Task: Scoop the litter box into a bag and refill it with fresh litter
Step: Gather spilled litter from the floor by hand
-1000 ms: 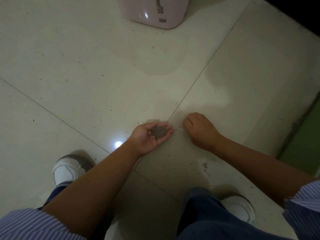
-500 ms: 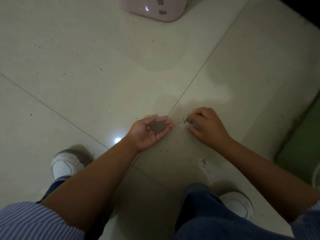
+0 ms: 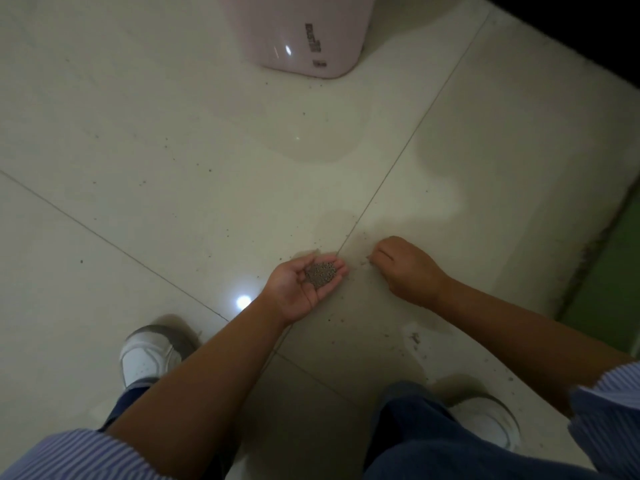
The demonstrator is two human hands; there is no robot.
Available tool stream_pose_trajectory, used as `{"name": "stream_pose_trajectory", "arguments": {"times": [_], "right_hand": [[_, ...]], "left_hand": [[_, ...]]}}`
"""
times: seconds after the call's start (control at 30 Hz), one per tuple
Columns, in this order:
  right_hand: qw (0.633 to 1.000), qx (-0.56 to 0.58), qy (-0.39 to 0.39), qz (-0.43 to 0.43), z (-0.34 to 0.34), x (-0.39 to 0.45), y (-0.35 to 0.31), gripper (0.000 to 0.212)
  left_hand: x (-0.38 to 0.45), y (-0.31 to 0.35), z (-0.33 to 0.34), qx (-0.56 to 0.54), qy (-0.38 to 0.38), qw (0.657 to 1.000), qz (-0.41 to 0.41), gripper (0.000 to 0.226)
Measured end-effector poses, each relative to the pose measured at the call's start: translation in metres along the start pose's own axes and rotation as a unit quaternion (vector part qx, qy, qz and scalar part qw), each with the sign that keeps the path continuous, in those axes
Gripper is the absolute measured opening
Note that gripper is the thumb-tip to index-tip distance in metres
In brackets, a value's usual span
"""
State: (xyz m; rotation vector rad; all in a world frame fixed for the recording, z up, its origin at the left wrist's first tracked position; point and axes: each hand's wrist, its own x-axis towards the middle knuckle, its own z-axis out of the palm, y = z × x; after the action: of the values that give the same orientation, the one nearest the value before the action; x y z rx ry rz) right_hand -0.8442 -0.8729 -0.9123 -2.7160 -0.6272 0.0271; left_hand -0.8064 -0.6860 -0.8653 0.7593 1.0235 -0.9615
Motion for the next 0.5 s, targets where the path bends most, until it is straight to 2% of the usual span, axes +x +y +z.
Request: {"name": "stream_pose_trajectory", "arguments": {"times": [0.1, 0.2, 0.3, 0.4, 0.5], "right_hand": [[1.000, 0.011, 0.001, 0.024, 0.000, 0.002, -0.004, 0.024], [0.983, 0.125, 0.040, 0.128, -0.011, 0.009, -0.019, 0.025], [0.963, 0.211, 0.082, 0.147, -0.033, 0.016, -0.037, 0.029], [0.959, 0.200, 0.118, 0.161, -0.054, 0.010, -0.032, 0.030], [0.946, 0.167, 0.148, 0.237, -0.072, 0.005, -0.004, 0.033]], "left_hand": [[-0.002, 0.001, 0.003, -0.005, 0.008, 1.000, -0.002, 0.054], [-0.003, 0.000, 0.010, -0.018, 0.020, 1.000, -0.006, 0.038], [-0.004, -0.005, 0.020, -0.026, 0.002, 1.000, -0.001, 0.035], [-0.007, -0.011, 0.038, -0.035, -0.020, 0.999, -0.007, 0.040], [-0.013, -0.004, 0.064, -0.050, -0.042, 0.998, -0.003, 0.037]]}}
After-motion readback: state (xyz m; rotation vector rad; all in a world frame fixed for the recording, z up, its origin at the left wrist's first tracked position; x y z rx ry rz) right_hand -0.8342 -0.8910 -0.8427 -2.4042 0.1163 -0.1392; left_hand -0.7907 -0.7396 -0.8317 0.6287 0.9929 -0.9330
